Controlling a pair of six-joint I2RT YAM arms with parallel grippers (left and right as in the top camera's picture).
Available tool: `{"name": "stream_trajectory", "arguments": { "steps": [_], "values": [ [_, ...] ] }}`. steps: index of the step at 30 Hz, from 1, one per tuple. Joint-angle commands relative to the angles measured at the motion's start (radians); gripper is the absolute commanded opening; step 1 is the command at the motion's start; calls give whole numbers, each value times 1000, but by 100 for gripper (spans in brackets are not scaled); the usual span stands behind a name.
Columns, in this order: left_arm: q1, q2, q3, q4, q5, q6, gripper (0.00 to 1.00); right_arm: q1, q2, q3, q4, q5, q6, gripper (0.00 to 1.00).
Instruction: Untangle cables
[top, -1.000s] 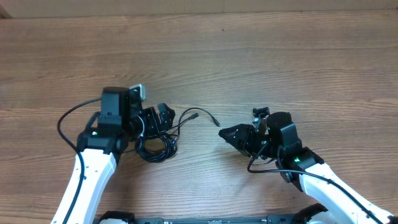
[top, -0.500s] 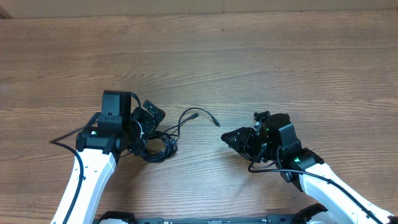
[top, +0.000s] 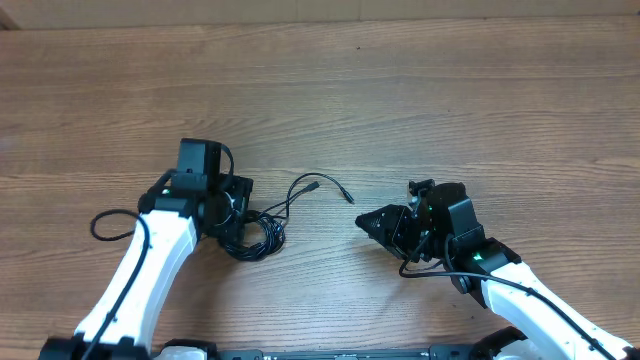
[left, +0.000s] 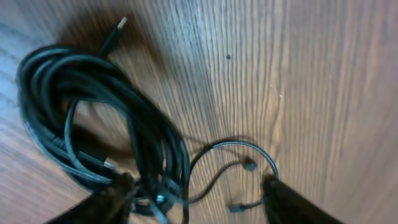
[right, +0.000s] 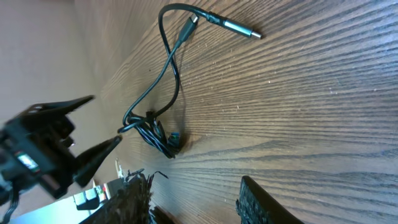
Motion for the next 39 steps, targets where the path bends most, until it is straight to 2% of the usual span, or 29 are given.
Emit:
{"name": "stream_trajectory", "arguments": {
  "steps": [1, 7, 10, 11, 13, 15, 17, 19, 20, 21, 22, 23, 25, 26, 27, 29, 31, 35, 37, 38, 39],
  "values": [
    [4, 50, 19, 21, -19, -61, 61, 0, 3, 2, -2, 5, -5, 43],
    [3, 77, 19, 29, -19, -51, 49, 0, 3, 2, -8, 6, -6, 44],
    [4, 78, 19, 29, -75, 22, 44, 0, 3, 2, -12, 6, -6, 44],
    [4, 78, 19, 30, -95, 47, 45, 0, 3, 2, -13, 6, -6, 44],
    [4, 78, 19, 43, -132, 127, 53, 0, 3, 2, -21, 6, -6, 44],
    [4, 78, 19, 87, -146, 291, 61, 0, 3, 2, -34, 6, -16, 44],
    [5, 77, 24, 149, -129, 544, 80, 0, 3, 2, -46, 6, -36, 44],
    [6, 76, 45, 152, -109, 730, 86, 0, 3, 2, -61, 6, -35, 44],
    [7, 75, 63, 138, -109, 797, 87, 0, 3, 2, -65, 6, -35, 44],
    [11, 74, 116, 88, -109, 950, 88, 0, 3, 2, -72, 6, -35, 44],
    [13, 74, 153, 49, -113, 1040, 89, 0, 3, 2, -72, 7, -35, 44],
    [13, 74, 219, -13, -123, 1213, 100, 0, 3, 2, -72, 17, -35, 44],
    [13, 74, 261, -29, -125, 1444, 94, 0, 3, 2, -72, 38, -35, 44],
    [13, 74, 268, -35, -125, 1571, 96, 0, 3, 2, -72, 49, -35, 44],
    [13, 74, 267, -43, -125, 1651, 100, 0, 3, 2, -72, 53, -35, 45],
    [13, 76, 267, -82, -125, 1814, 100, 0, 3, 2, -72, 59, -35, 49],
    [13, 76, 266, -124, -124, 1922, 93, 0, 3, 2, -73, 59, -35, 56],
    [13, 76, 247, -217, -131, 2119, 89, 0, 3, 2, -111, 82, -35, 83],
    [13, 76, 229, -222, -161, 2181, 87, 0, 3, 2, -135, 112, -35, 91],
    [13, 76, 222, -216, -177, 2193, 90, 0, 3, 2, -146, 127, -35, 94],
    [18, 77, 205, -189, -216, 2192, 98, 0, 3, 1, -167, 147, -35, 99]
  ]
}}
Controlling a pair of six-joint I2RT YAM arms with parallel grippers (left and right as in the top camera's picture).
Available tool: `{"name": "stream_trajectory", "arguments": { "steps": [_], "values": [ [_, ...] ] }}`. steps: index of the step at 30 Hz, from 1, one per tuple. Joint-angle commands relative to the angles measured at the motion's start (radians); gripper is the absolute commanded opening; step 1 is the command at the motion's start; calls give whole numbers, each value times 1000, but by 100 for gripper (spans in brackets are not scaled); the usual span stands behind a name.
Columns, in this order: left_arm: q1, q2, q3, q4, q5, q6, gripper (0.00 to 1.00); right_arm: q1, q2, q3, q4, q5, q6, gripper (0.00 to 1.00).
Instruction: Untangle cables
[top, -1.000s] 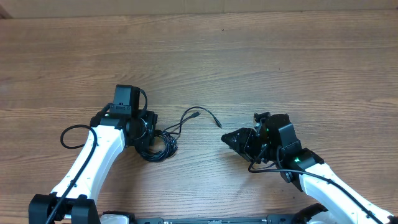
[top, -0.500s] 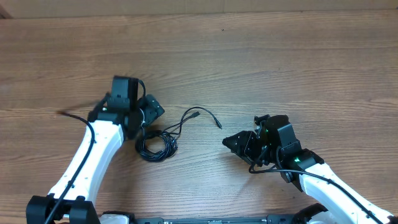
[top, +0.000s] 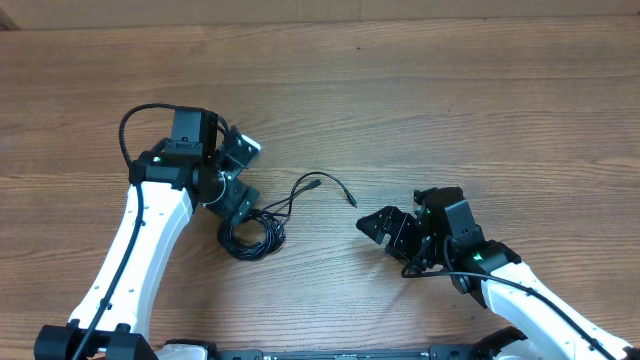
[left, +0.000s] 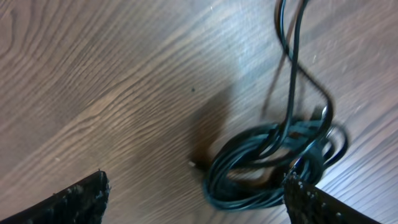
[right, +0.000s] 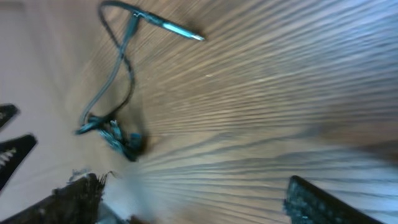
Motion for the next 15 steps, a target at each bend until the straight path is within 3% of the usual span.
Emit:
{"name": "stream_trajectory", "arguments": {
  "steps": [1, 8, 15],
  "values": [
    [13, 0, -38, 37, -90, 173, 100, 0, 3, 2, -31, 71, -6, 100],
    [34, 0, -92, 111, -72, 142, 99, 0, 3, 1, -35, 80, -5, 100],
    [34, 0, -155, 164, -33, 185, 100, 0, 3, 1, -35, 80, -5, 100]
  ]
}}
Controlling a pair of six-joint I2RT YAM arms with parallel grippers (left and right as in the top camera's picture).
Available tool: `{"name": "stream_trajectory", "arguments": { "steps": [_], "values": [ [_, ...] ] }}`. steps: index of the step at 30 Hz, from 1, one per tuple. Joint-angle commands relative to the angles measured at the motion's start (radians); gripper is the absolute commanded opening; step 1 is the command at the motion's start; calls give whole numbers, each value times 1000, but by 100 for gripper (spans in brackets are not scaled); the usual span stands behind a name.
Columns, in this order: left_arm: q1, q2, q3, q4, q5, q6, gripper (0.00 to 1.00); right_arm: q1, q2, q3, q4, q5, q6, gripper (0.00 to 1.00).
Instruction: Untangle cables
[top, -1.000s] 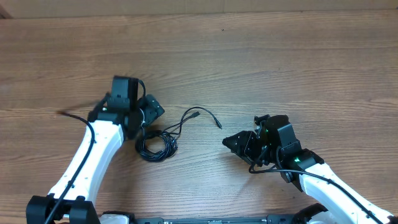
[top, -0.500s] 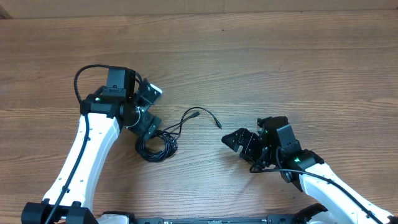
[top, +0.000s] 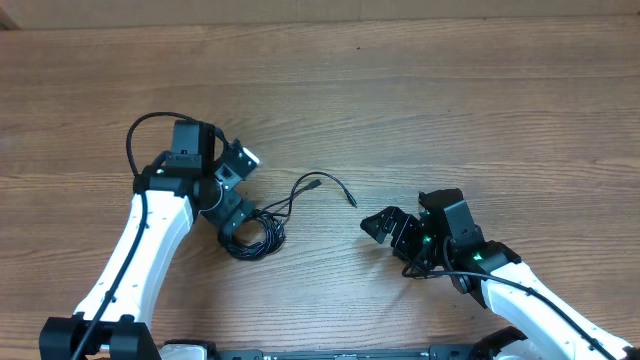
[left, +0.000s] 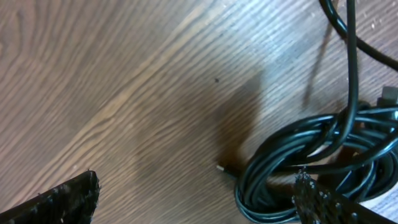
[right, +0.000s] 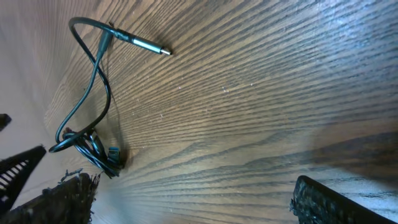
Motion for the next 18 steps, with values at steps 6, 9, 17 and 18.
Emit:
{"name": "stream_trajectory", "arguments": {
  "steps": [6, 9, 17, 18],
  "values": [
    [13, 0, -76, 50, 27, 56, 98, 0, 2, 2, 1, 55, -6, 100],
    [13, 0, -80, 79, 24, 57, 95, 0, 2, 2, -2, 55, -6, 100],
    [13, 0, -86, 110, 2, 58, 91, 0, 2, 1, -2, 55, -6, 100],
    [13, 0, -90, 110, 2, 59, 90, 0, 2, 1, -2, 55, -6, 100]
  ]
}}
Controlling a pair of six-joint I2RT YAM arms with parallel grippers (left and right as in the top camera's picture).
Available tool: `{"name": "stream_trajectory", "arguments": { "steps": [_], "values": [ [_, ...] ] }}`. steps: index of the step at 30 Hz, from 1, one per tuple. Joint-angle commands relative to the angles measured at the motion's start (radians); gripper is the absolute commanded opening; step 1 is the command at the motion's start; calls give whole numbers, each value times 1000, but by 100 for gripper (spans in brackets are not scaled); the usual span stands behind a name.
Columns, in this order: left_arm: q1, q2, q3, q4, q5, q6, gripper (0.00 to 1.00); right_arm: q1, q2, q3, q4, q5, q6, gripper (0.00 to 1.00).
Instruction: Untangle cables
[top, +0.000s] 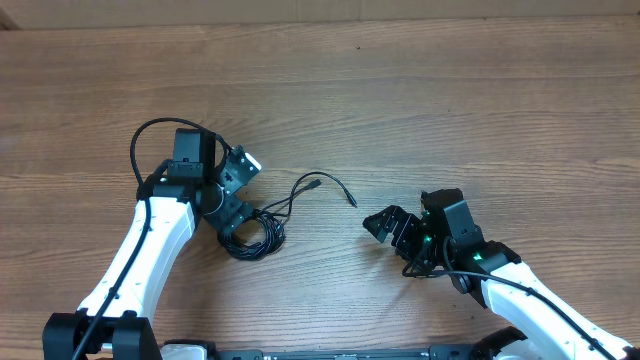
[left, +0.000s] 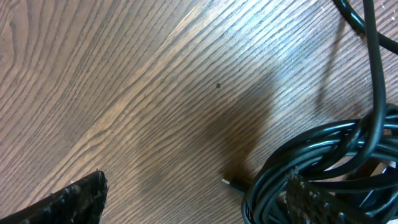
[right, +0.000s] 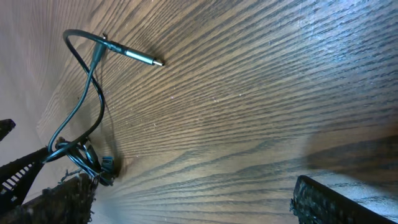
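A black cable coil (top: 250, 236) lies on the wooden table. One loose strand (top: 300, 186) runs right from it to a metal plug (top: 349, 198). My left gripper (top: 242, 188) stands wide open at the coil's upper left edge. In the left wrist view the coil (left: 323, 158) lies under the right fingertip (left: 314, 199), with a small plug (left: 229, 183) poking out beside it. My right gripper (top: 388, 232) is open and empty, right of the loose plug. The right wrist view shows the plug (right: 140, 57) and the strand running back to the coil (right: 81, 158).
Bare wood grain table (top: 420, 110) surrounds the cables. The left arm's own black lead (top: 150, 135) loops up behind its wrist. The table's far edge runs along the top of the overhead view.
My left gripper has come slightly lower and closer to the coil, its right fingertip now over the coil's edge. The right gripper has edged a little to the right. The cables lie as before.
At first my left gripper was low at the coil with its fingers moderately apart, and the right gripper pointed at the plug. Later the left was drawn back and spread wide, and the right had opened wider. Since then the left has settled back toward the coil.
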Motion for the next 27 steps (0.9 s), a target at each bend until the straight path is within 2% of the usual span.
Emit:
{"name": "stream_trajectory", "arguments": {
  "steps": [1, 4, 9, 11, 16, 20, 22, 23, 24, 27],
  "values": [
    [7, 0, -24, 1, -1, 15, 89, 0, 2, 1, 3, 16, -5, 100],
    [7, 0, -49, 2, -2, 15, 86, 0, 2, 1, 3, 16, -5, 100],
    [6, 0, -116, 55, 29, 15, 88, 0, 2, 1, 3, 16, -5, 100],
    [6, 0, -134, 69, 31, 15, 82, 0, 2, 2, 2, 16, -5, 100],
    [7, 0, -141, 72, 32, 14, 76, 0, 2, 1, 3, 15, -5, 100],
    [7, 0, -141, 85, 38, 4, 55, 0, 2, 1, 3, 15, -5, 100],
    [7, 0, -141, 89, 60, -5, 38, 0, 2, 2, 3, 15, -5, 100],
    [7, 0, -141, 93, 72, -18, 25, 0, 2, 2, 3, 15, -5, 100],
    [7, 0, -141, 95, 89, -37, 16, 0, 2, 1, 3, 15, -5, 100],
    [7, 0, -142, 93, 92, -68, 8, 0, 2, 1, 4, 16, -5, 100]
  ]
}}
